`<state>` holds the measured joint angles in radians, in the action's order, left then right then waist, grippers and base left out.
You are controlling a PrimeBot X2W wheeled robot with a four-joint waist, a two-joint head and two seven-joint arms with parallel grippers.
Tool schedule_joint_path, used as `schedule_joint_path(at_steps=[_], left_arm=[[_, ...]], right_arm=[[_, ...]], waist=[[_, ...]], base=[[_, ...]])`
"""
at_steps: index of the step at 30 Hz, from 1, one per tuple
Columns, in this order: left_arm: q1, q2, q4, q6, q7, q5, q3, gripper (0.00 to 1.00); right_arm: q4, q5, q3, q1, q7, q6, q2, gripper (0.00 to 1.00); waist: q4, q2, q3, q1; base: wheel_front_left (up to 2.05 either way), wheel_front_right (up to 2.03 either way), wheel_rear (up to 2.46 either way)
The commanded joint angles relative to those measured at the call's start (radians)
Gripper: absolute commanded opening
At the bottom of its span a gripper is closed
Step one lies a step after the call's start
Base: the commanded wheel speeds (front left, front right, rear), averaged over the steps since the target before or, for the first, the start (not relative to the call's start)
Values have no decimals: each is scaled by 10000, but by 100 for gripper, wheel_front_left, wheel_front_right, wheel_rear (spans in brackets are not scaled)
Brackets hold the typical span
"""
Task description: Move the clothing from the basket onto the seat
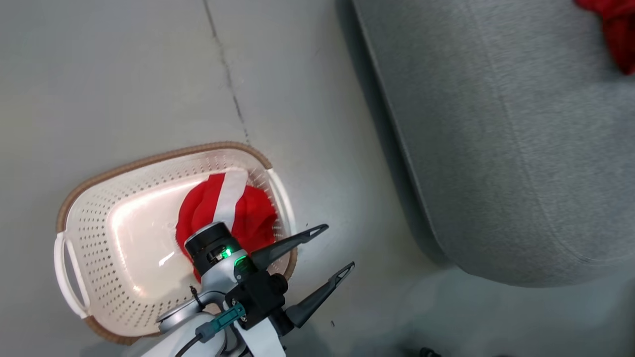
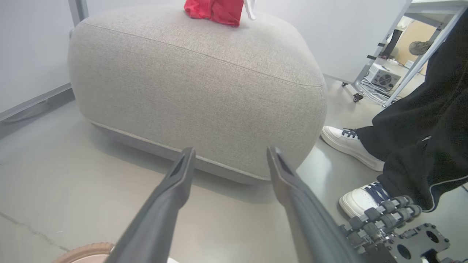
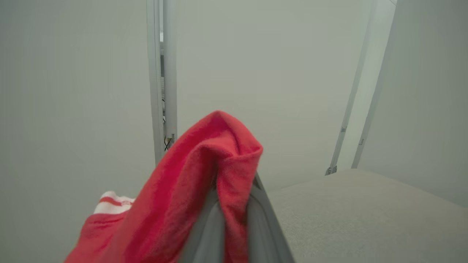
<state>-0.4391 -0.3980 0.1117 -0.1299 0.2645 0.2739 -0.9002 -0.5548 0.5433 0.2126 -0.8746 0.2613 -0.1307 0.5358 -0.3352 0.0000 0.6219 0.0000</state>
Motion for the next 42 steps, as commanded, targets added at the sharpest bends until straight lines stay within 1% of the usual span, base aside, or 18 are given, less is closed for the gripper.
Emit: schedule_joint_path(at_steps=[1,5,10,18,22,23,24,28,31,36,40,42], left_arm=[[-215,-39,-74,-7,14,38,43,100],[-364,-31,-252,-7,14,109,68,100],[-644,-209,-379,-7,14,184,-68,100],[-722,-117,-435,-7,14,85,222,100],[-635,-29,-459,-7,14,46,380,100],[-610,-2,-465,-7,14,27,438,100],[-595,30,-472,-7,14,12,491,100],[-528,122,-449,-7,14,26,521,100],[-485,169,-360,-7,14,21,427,100],[-465,266,-82,-7,14,83,192,100],[-372,548,60,-7,14,179,126,100],[-328,692,111,-7,14,191,158,100]], right_arm=[[-287,-45,15,-223,43,-2,111,0],[-1640,-135,-25,-726,45,-2,301,0],[-3145,-492,-734,-1333,45,-2,500,0],[-4540,-387,-1727,-1896,42,-2,69,0],[-5038,-102,-1989,-1976,42,-2,-49,0],[-5105,-123,-2050,-2017,43,-2,22,16],[-5143,-122,-2069,-2058,42,-2,71,100],[-5216,-58,-2167,-2109,42,-2,125,100],[-5010,-28,-2212,-2029,42,-2,142,100],[-4709,-234,-2447,-1670,43,-2,346,100],[-4332,-368,-2621,-1272,43,-2,541,100],[-3951,-390,-2762,-1086,43,-2,632,100]], waist=[[343,0,350,0],[635,0,698,0],[958,0,1059,0],[1268,0,1378,0],[1326,0,1394,0],[1332,0,1387,0],[1333,0,1372,0],[1270,0,1181,0],[1182,0,945,0],[1098,0,490,0],[1038,0,-95,0],[1017,0,-425,0]], base=[[0,0,0],[0,0,0],[0,0,0],[0,0,0],[0,0,0],[0,0,0],[0,0,0],[0,0,0],[0,0,0],[0,0,0],[0,0,0],[0,0,0]])
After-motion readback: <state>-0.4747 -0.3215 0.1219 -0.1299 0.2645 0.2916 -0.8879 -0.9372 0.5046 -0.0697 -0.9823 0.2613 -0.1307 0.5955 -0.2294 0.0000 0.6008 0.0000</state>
